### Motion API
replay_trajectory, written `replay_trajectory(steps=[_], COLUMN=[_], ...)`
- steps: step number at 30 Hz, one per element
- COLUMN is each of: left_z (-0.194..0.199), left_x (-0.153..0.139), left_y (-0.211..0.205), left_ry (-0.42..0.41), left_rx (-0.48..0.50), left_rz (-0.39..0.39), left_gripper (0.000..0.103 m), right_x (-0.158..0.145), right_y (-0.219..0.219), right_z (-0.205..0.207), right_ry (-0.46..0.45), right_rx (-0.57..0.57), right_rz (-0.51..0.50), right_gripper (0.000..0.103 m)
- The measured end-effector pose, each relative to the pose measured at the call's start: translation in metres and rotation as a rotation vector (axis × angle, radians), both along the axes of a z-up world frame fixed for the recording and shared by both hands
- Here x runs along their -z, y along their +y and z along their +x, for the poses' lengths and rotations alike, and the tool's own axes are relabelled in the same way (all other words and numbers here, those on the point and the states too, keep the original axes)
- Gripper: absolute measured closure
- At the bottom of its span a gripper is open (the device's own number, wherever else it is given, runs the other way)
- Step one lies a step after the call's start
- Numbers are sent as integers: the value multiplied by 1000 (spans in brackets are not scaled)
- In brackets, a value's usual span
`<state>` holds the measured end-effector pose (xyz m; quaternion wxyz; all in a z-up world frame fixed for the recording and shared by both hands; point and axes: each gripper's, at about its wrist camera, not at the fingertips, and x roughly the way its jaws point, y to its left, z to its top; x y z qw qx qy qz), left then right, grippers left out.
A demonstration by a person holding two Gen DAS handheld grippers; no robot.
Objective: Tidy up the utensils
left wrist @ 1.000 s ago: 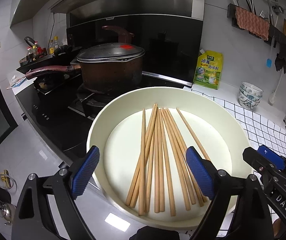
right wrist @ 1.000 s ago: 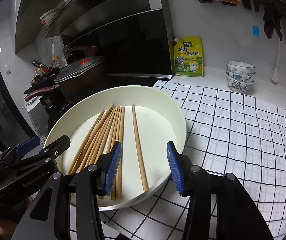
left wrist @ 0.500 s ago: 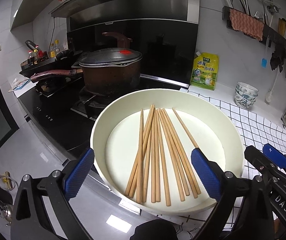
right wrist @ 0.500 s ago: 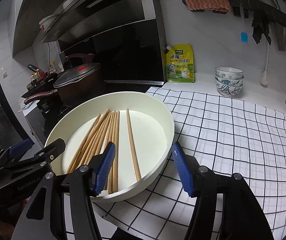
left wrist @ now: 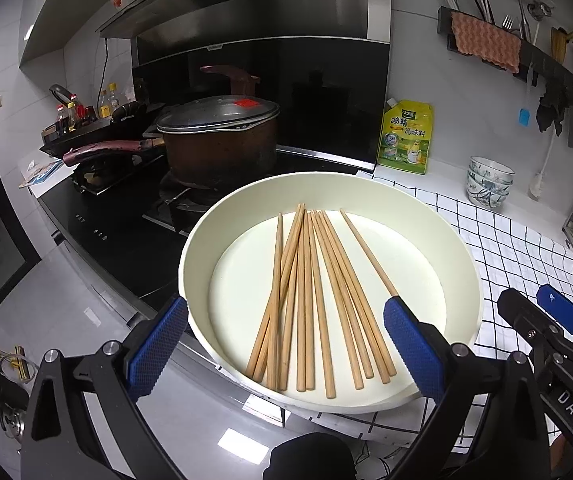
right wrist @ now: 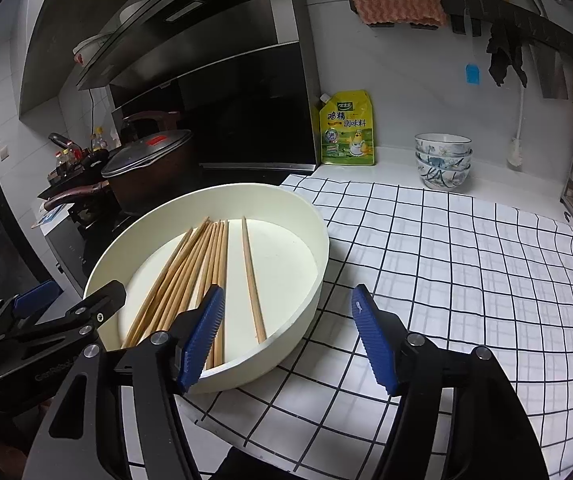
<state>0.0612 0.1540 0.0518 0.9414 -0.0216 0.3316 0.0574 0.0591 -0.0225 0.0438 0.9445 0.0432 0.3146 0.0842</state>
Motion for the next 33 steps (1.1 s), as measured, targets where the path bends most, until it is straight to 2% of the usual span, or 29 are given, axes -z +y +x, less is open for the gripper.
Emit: replay_trajectory(steps=[19,33], left_z=[-4,-6], left_x=[-1,-2], left_y=[-3,4], left_ry=[4,-4], left_rx=[0,-14], left_rz=[1,-28], left_gripper=[6,6], right_x=[-4,-3], right_y=[-1,3], right_z=[-7,-10], right_ry=[-10,-8], right_rx=[7,0], right_rz=[-1,-8], right_gripper=[38,38])
